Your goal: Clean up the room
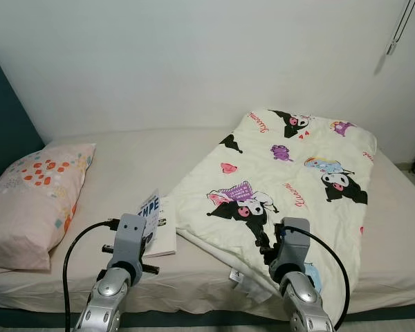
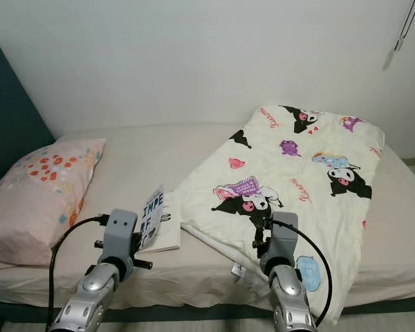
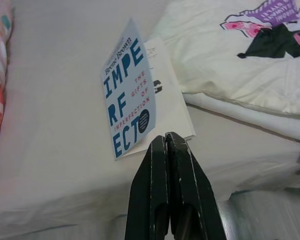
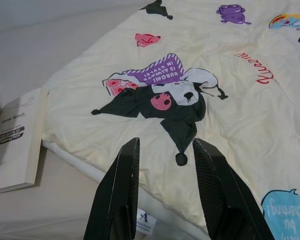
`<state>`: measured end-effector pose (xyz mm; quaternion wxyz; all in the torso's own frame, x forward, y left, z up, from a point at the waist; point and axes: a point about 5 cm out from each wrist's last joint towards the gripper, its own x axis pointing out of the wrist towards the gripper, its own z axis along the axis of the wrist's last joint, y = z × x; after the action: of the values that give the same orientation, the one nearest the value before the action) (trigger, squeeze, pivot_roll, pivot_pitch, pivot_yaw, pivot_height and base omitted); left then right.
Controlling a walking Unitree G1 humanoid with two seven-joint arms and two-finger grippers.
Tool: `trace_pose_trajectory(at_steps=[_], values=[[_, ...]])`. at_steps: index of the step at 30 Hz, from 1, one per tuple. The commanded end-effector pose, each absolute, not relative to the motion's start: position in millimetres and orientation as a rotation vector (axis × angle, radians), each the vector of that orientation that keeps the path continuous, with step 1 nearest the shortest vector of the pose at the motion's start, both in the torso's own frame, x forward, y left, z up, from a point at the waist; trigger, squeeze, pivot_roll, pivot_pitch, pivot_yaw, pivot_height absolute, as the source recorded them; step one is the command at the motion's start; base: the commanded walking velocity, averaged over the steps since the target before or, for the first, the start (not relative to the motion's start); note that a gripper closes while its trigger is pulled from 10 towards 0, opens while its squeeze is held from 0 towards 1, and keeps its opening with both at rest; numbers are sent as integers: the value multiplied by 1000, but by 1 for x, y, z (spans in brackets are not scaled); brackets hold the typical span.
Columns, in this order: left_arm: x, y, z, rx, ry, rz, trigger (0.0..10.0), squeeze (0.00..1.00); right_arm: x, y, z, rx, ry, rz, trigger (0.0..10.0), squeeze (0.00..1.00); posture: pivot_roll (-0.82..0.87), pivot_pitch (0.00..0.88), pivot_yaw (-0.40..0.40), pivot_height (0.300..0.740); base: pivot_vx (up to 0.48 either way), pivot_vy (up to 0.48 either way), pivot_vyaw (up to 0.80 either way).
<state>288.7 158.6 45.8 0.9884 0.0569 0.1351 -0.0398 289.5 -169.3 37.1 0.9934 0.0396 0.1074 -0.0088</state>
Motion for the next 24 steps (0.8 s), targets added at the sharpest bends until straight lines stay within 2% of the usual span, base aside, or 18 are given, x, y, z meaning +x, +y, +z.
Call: trace_pose_trajectory(at_steps=[1,5,10,14,16,18,24], values=[[286,163,44,142,273,-81,10000,0,288,-166,37,84,215,-10,10000,0,-97,87,42,740,0,0,0],[285,161,45,141,268,-88,10000,0,287,-167,37,51,210,13,10000,0,-99,88,41,740,0,0,0],[283,160,42,154,282,-90,10000,0,286,-158,40,-128,169,162,10000,0,-102,96,19,740,0,0,0],[282,160,40,156,289,-87,10000,0,286,-156,41,-138,160,183,10000,0,-102,96,19,740,0,0,0],[273,174,32,161,292,57,10000,0,291,-151,56,-195,51,249,10000,0,-87,101,-42,740,0,0,0],[266,188,27,150,291,207,10000,0,292,-144,64,-223,-21,300,10000,0,-81,103,-57,740,0,0,0],[262,199,33,121,244,299,10000,0,290,-141,67,-221,-64,306,10000,0,-70,101,-68,740,0,0,0]])
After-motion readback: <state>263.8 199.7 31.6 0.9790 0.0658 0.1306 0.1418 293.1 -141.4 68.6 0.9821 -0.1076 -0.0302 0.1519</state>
